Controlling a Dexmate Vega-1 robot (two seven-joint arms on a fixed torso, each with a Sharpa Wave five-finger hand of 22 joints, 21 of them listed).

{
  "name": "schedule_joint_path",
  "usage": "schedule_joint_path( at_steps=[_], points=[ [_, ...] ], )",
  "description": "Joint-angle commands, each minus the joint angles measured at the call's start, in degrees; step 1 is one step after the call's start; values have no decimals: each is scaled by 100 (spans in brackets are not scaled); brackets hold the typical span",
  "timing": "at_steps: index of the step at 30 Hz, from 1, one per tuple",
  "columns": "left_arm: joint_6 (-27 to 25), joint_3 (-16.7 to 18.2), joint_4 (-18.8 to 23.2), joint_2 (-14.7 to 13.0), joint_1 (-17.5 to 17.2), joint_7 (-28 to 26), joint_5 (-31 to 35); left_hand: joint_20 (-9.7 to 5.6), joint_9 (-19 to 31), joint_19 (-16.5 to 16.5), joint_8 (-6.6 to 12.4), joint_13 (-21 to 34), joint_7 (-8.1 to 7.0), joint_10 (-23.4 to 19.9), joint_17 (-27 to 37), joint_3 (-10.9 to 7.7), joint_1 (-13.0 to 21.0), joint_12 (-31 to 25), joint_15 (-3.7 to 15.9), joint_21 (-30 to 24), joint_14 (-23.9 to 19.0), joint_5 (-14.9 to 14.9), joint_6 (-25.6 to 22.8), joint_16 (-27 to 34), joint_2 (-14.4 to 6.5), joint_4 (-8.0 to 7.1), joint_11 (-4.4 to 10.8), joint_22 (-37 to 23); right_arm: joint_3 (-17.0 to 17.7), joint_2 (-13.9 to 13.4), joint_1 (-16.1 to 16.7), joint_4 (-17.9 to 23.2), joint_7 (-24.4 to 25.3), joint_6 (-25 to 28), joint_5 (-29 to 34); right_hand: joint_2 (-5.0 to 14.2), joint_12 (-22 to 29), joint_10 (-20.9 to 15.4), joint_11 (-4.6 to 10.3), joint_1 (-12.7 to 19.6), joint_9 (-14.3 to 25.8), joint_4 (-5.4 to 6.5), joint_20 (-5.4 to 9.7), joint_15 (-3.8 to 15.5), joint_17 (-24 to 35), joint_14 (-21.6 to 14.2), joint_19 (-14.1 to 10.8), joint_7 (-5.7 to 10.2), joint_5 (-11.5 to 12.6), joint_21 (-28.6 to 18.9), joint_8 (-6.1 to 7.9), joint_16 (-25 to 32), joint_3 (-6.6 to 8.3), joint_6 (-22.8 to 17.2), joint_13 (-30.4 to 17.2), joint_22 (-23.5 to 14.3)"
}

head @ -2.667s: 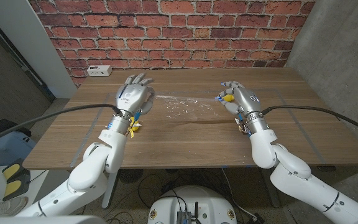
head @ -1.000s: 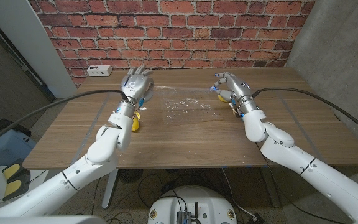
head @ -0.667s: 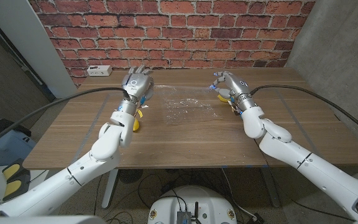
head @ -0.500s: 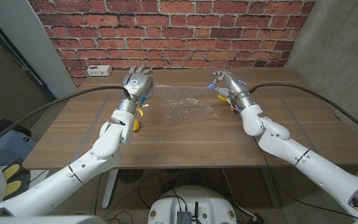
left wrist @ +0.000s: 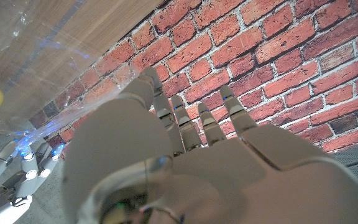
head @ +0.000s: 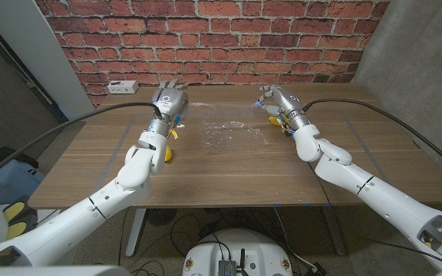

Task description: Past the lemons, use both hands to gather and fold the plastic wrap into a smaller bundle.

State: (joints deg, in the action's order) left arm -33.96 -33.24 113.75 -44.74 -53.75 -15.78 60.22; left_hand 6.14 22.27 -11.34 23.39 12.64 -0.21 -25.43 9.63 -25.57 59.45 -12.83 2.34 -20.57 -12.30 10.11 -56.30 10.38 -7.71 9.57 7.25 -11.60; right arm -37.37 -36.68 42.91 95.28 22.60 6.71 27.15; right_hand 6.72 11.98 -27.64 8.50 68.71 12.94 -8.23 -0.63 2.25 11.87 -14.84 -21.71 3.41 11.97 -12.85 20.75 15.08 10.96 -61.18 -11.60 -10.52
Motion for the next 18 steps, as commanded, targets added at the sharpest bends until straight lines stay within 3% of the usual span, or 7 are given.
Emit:
schedule_joint_path(
  at_steps=[1, 18],
  points=[
    [-81, -153, -347, 141, 301, -102, -125, -4, 973, -40, 593, 25, 162, -53, 6, 16, 62, -7, 262, -26, -69, 8, -217, 12, -27, -13, 7, -11, -189, 198, -323, -479, 28, -182, -39, 27, -16, -52, -22, 29, 16, -5, 1, 756, 22, -28, -30, -20, 36, -3, 9, 35, -13, -51, -8, -12],
    [-192, -477, -787, 248, 650, -174, -116, -29, 966, -53, 583, 25, 164, -93, 4, 29, 65, -21, 278, -40, -83, 10, -219, 14, -25, -11, 37, -9, -389, 358, -642, -954, 4, -263, -92, 35, -20, -56, -9, 42, 16, -7, 8, 761, 23, -31, -34, -23, 38, -3, 7, 35, -25, -51, -8, -12]
  ],
)
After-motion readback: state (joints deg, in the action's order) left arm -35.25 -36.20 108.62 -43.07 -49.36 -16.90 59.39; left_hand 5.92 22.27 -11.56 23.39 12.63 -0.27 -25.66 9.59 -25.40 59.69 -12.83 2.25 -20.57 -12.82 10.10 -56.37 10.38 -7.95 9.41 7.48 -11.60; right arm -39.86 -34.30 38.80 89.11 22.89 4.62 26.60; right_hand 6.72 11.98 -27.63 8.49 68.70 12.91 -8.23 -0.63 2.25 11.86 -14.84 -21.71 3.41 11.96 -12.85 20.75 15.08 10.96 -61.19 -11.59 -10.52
